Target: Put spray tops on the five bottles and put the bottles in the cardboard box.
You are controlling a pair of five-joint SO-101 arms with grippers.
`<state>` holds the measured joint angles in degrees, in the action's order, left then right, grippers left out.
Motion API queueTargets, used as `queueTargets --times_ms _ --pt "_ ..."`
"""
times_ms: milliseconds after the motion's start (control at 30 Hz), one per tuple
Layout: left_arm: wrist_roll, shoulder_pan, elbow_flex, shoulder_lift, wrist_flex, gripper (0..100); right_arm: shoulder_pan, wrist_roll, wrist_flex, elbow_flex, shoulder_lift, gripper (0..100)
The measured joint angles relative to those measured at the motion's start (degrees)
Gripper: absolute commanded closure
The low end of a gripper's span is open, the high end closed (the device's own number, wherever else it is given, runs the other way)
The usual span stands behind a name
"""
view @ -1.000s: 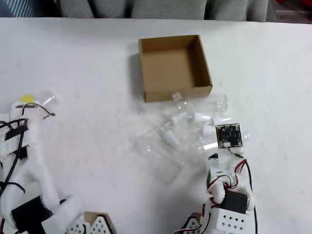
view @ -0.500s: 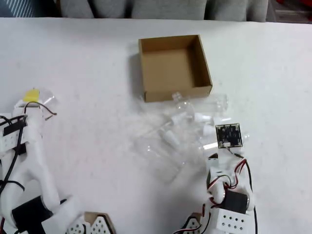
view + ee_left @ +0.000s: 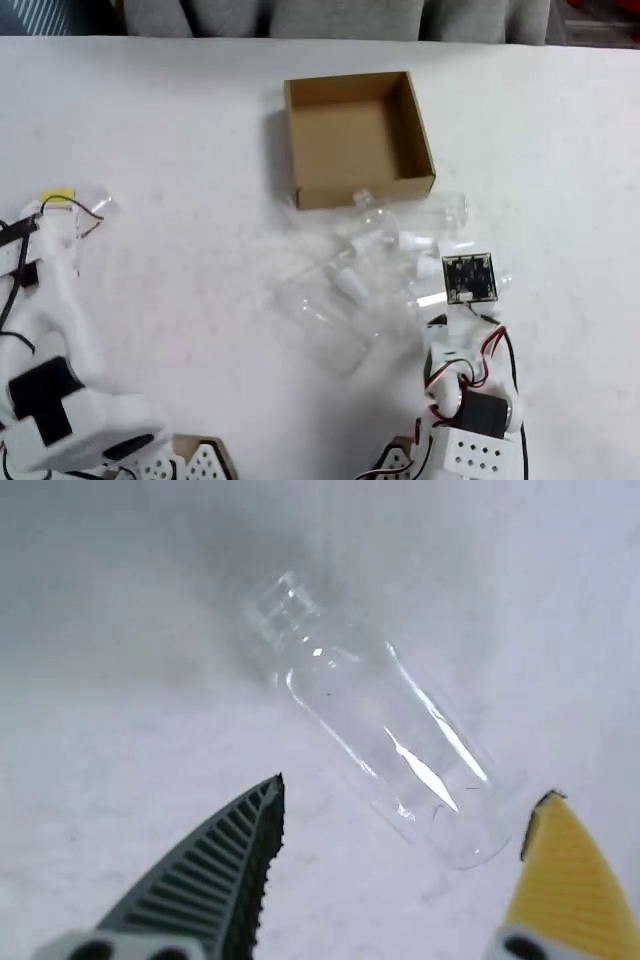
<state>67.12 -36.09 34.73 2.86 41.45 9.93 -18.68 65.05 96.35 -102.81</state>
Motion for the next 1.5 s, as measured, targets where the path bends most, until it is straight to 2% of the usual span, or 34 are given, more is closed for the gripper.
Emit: queueTargets --times_ms 500,667,833,900,1033,1067,1133,1300,1500 --pt "0.4 -3.9 -11.8 -15.6 0.3 63 0.0 0.0 1.0 0.0 0.0 98.1" --pt "-2.5 -3.9 -13.2 -17.9 0.3 64 0.0 0.0 1.0 0.0 0.0 98.1" --pt "-8.5 -1.1 -13.2 -18.3 2.1 67 0.0 0.0 1.0 0.0 0.0 98.1" --pt "-10.1 0.4 -13.2 -18.3 4.3 75 0.0 0.0 1.0 0.0 0.0 98.1" --pt "-14.1 3.0 -13.2 -18.3 6.9 98 0.0 0.0 1.0 0.0 0.0 98.1" --pt "-15.0 3.4 -13.3 -18.3 7.0 98 0.0 0.0 1.0 0.0 0.0 98.1" --pt "-16.8 3.8 -13.4 -18.2 7.1 93 0.0 0.0 1.0 0.0 0.0 98.1" --pt "-21.9 5.1 -14.3 -18.2 9.5 93 0.0 0.0 1.0 0.0 0.0 98.1" --pt "-38.5 13.7 -16.6 -18.2 20.0 98 0.0 0.0 1.0 0.0 0.0 98.1"
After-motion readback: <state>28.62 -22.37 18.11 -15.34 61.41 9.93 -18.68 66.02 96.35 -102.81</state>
